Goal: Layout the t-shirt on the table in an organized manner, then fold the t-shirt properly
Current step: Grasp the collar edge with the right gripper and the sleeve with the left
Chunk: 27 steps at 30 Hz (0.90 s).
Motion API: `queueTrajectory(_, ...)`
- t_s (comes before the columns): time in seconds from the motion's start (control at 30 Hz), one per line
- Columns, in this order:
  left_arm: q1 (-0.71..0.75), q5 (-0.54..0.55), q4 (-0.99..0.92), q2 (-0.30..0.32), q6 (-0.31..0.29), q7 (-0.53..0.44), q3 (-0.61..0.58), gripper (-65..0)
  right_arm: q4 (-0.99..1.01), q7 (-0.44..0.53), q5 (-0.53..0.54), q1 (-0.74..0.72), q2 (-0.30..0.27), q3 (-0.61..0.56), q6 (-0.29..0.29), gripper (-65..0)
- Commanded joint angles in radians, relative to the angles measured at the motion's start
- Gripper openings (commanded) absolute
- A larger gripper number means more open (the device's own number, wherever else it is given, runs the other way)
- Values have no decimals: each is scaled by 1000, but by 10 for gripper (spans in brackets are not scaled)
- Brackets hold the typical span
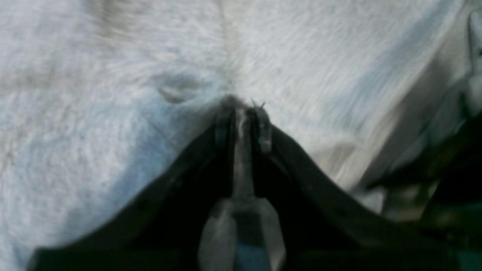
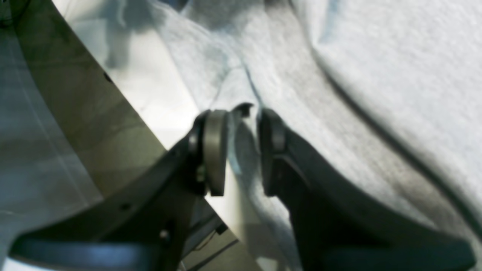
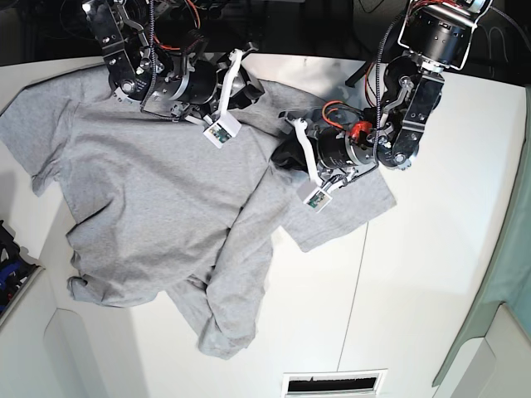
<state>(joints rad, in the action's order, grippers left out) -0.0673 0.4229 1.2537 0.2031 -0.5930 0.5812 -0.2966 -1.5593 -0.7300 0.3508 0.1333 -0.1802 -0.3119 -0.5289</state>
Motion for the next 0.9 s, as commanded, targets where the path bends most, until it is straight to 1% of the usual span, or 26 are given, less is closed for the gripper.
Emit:
queueTrajectory(0.0,-31,-26,-25,-13,6,5,2,-541,-15,8,16,-8,1,1,-10,-503)
queueTrajectory(0.1,-70,-66,-127,-29,11,-7,2,-541,-16,-42,53,-8,0,1,-10,-503)
queueTrajectory(0.2,-114,-103,-215,-28,79,-10,2,-541,-21,-98,106,8,0,1,-31,-503)
queueTrajectory(0.23,-128,-116,-241,-27,89,-10,2,-541,-28,-97,112,21,-2,1,-37,-503)
queueTrajectory(0.37,-178,-130,-321,-23,88,-23,2,-542,-61,-97,113,72,-6,1,-44,-503)
queueTrajectory(0.53,-197,-149,-339,-19,91,-24,2,-542,-138,-97,114,151,-8,1,-45,-503)
queueTrajectory(0.6,-201,-166,-339,-19,115,-25,2,-542,-165,-98,113,184,-8,1,-46,-503)
queueTrajectory(0.67,-204,-166,-339,-19,118,-24,2,-542,-192,-95,113,210,-13,1,-47,-503)
queueTrajectory(0.73,-204,-165,-339,-19,117,-24,2,-542,-212,-72,105,217,-21,5,-43,-503)
queueTrajectory(0.87,-198,-133,-339,-20,101,-20,2,-541,-222,15,64,202,-21,56,-37,-503)
